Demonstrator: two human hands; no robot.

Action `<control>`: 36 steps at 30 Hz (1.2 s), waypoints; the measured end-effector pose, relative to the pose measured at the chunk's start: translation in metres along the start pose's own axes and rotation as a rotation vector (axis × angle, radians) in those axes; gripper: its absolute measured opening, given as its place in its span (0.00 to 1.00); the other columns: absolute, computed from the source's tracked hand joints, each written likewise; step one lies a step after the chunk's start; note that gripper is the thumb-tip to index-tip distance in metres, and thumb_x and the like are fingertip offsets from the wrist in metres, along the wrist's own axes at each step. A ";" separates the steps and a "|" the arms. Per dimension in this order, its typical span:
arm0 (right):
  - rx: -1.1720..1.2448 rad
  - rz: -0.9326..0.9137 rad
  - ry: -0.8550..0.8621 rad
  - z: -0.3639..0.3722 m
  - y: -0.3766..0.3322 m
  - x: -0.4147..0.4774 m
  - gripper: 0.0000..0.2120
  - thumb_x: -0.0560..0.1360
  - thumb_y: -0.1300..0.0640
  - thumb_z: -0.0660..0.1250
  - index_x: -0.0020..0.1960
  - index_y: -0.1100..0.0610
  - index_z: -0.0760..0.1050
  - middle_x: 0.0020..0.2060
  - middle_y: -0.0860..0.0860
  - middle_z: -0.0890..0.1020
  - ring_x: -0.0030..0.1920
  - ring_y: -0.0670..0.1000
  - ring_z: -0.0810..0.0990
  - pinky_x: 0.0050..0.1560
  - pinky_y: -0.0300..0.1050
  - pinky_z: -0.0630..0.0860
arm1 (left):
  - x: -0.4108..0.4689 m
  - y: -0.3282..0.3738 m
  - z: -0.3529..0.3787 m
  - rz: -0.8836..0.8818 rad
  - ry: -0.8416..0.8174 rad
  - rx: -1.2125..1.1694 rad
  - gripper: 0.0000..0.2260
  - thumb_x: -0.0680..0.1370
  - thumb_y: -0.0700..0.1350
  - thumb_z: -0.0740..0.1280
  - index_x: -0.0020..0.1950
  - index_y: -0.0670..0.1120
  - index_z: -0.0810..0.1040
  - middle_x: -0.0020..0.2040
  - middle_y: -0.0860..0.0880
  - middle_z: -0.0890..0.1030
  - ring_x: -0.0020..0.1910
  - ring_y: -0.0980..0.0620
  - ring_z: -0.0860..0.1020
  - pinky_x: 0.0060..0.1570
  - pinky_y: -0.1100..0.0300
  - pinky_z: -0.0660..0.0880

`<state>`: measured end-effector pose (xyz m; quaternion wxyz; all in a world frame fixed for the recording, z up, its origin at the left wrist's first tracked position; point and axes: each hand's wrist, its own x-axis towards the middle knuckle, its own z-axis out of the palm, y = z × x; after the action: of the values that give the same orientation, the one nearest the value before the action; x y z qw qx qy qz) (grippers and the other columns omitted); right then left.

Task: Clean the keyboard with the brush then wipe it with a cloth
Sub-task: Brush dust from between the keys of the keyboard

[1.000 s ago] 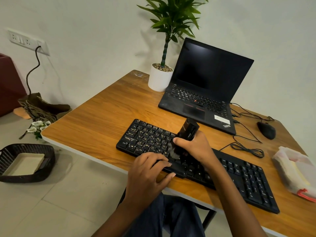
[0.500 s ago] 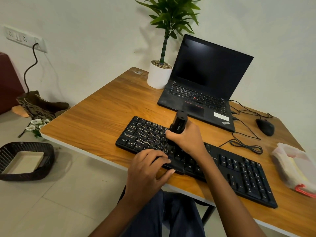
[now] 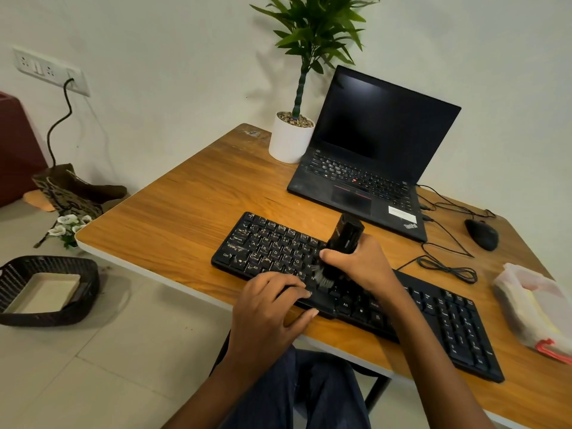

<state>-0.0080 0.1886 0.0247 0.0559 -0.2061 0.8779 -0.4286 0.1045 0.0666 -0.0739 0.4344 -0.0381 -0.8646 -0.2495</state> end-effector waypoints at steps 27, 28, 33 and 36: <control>0.082 0.057 0.116 0.000 -0.005 0.030 0.10 0.69 0.59 0.71 0.46 0.60 0.73 0.35 0.49 0.78 0.35 0.47 0.79 0.33 0.39 0.77 | 0.001 0.001 -0.001 -0.005 -0.001 -0.003 0.10 0.73 0.55 0.68 0.46 0.50 0.81 0.49 0.54 0.80 0.51 0.56 0.73 0.49 0.62 0.69; 0.090 0.080 0.116 -0.004 -0.004 0.033 0.08 0.69 0.59 0.71 0.44 0.60 0.73 0.35 0.49 0.78 0.35 0.48 0.79 0.33 0.39 0.76 | 0.001 0.001 -0.001 -0.005 -0.001 -0.003 0.10 0.73 0.55 0.68 0.46 0.50 0.81 0.49 0.54 0.80 0.51 0.56 0.73 0.50 0.63 0.69; 0.086 0.019 0.159 0.005 0.000 0.039 0.10 0.70 0.57 0.71 0.47 0.58 0.73 0.37 0.49 0.80 0.34 0.43 0.79 0.33 0.34 0.76 | 0.001 0.002 -0.002 0.000 0.002 0.001 0.10 0.73 0.54 0.68 0.46 0.49 0.81 0.49 0.54 0.80 0.51 0.55 0.74 0.49 0.62 0.70; 0.078 0.012 0.101 0.004 0.001 0.041 0.10 0.69 0.58 0.71 0.46 0.60 0.73 0.37 0.52 0.81 0.35 0.48 0.81 0.37 0.40 0.78 | 0.001 0.002 -0.002 -0.001 0.000 -0.001 0.10 0.73 0.54 0.68 0.46 0.49 0.81 0.49 0.54 0.80 0.51 0.55 0.74 0.49 0.61 0.70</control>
<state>-0.0446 0.1692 0.0249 0.0220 -0.1768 0.8635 -0.4719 0.1060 0.0674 -0.0715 0.4341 -0.0378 -0.8645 -0.2504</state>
